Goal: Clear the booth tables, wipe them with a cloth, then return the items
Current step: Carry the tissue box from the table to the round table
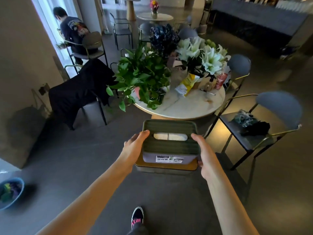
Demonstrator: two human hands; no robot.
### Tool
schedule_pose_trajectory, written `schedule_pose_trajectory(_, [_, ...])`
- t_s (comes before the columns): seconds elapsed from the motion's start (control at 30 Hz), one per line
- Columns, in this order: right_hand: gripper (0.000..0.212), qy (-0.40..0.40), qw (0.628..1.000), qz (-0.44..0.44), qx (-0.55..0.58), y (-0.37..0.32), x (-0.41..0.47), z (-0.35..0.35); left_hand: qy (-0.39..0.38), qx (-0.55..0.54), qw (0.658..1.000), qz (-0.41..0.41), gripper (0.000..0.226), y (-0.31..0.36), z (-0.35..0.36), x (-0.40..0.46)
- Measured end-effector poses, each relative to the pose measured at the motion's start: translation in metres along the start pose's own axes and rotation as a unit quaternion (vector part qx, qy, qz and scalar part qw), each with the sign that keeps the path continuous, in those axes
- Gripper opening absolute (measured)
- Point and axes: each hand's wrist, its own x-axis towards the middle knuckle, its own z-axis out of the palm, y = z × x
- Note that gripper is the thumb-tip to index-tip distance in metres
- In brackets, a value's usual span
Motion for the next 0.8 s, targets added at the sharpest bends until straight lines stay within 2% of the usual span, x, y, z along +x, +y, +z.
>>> schedule_pose_trajectory(0.2, [0.018,0.034,0.999,-0.003,0.015,-0.060,0.097,0.040,-0.030,0.014,0.999,-0.006,0.046,0.073,0.005,0.110])
schedule_pose_trajectory(0.33, [0.018,0.067,0.997,0.003,0.026,-0.085,0.158,0.043,-0.058,0.020,0.998,-0.014,0.057,0.102,0.030,0.179])
schedule_pose_trajectory(0.5, [0.039,0.085,0.996,0.015,0.025,-0.105,0.244,0.026,-0.063,0.013,0.997,-0.049,0.070,0.119,0.078,0.260])
schedule_pose_trajectory(0.63, [0.026,0.063,0.997,0.020,0.025,-0.122,0.322,0.006,-0.059,0.007,0.997,-0.046,0.036,0.135,0.125,0.312])
schedule_pose_trajectory(0.7, [0.023,0.061,0.997,0.027,0.030,-0.128,0.359,-0.002,-0.045,0.010,0.998,-0.040,0.036,0.138,0.142,0.334])
schedule_pose_trajectory(0.8, [0.030,0.044,0.998,0.041,0.008,-0.140,0.429,-0.018,-0.014,0.001,0.999,-0.048,0.033,0.147,0.180,0.376])
